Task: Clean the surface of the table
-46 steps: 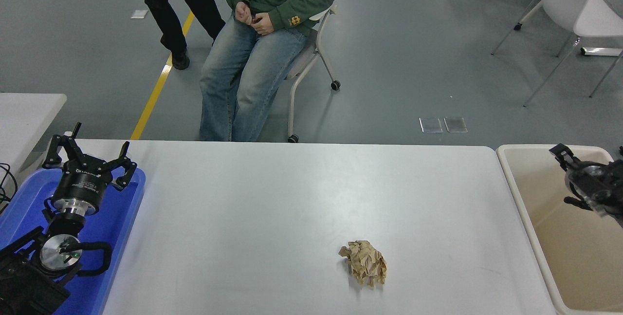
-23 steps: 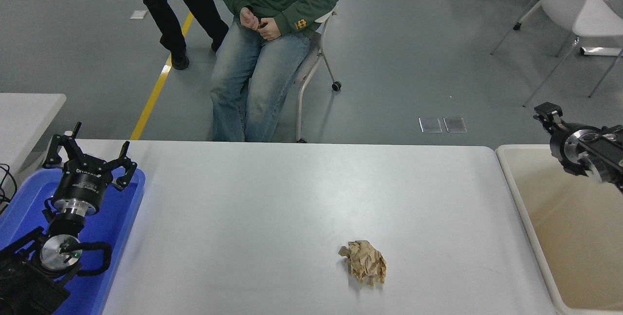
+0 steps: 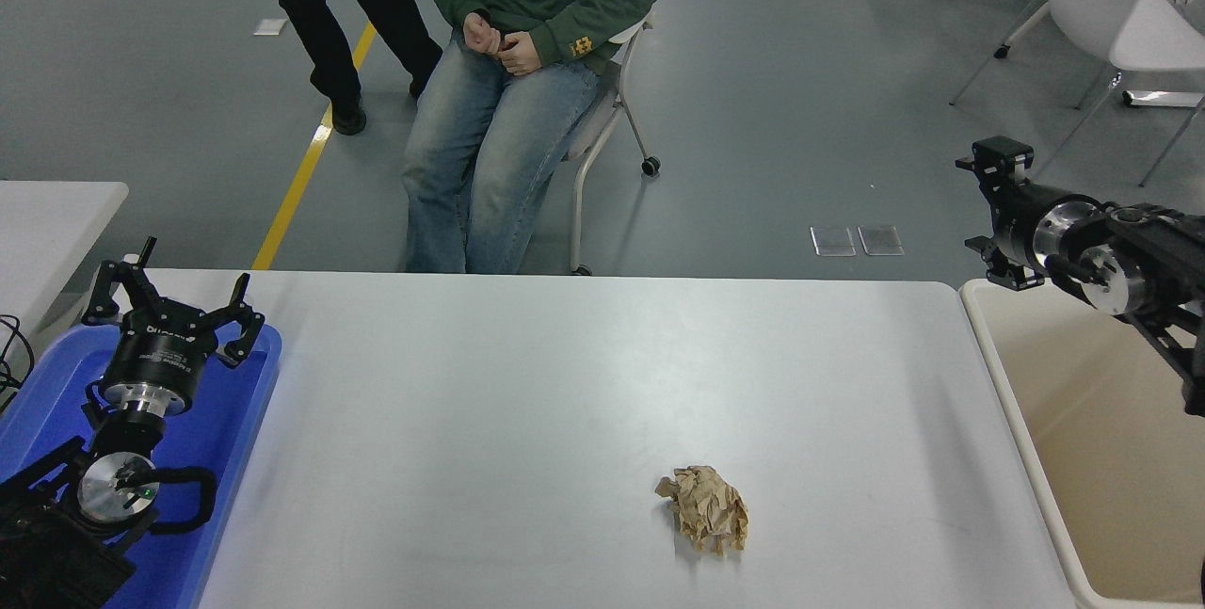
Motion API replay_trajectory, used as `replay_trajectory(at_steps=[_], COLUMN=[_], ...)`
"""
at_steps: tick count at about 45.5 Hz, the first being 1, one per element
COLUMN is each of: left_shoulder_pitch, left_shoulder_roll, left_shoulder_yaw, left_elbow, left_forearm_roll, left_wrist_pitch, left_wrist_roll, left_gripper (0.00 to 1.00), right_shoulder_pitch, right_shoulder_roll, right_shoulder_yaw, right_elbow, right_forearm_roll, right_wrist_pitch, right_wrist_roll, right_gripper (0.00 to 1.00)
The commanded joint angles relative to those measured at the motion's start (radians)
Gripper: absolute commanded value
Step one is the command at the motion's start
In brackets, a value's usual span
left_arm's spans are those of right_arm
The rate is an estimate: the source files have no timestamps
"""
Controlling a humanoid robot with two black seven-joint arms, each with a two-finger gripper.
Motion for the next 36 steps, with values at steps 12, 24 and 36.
replay_trajectory(at_steps=[12, 24, 36], left_shoulder_pitch=[0.000, 0.000, 0.000], left_shoulder_roll=[0.000, 0.000, 0.000], left_shoulder_yaw=[0.000, 0.000, 0.000], left_elbow=[0.000, 0.000, 0.000], left_forearm_roll=[0.000, 0.000, 0.000], left_wrist_pitch=[-0.001, 0.000, 0.000], left_wrist_roll=[0.000, 0.000, 0.000], left_gripper=[1.00, 1.00, 1.00], right_shoulder_pitch=[-0.102, -0.176, -0.227], right_shoulder_roll=[0.061, 0.105, 0.115], right_shoulder_yaw=[0.070, 0.162, 0.226], right_elbow=[0.167, 0.197, 0.274], right_forearm_roll=[0.317, 0.438, 0.550], right_wrist_pitch=[-0.003, -0.003, -0.001], right_wrist_roll=[0.167, 0.252, 0.313], right_gripper=[1.00, 1.00, 0.99])
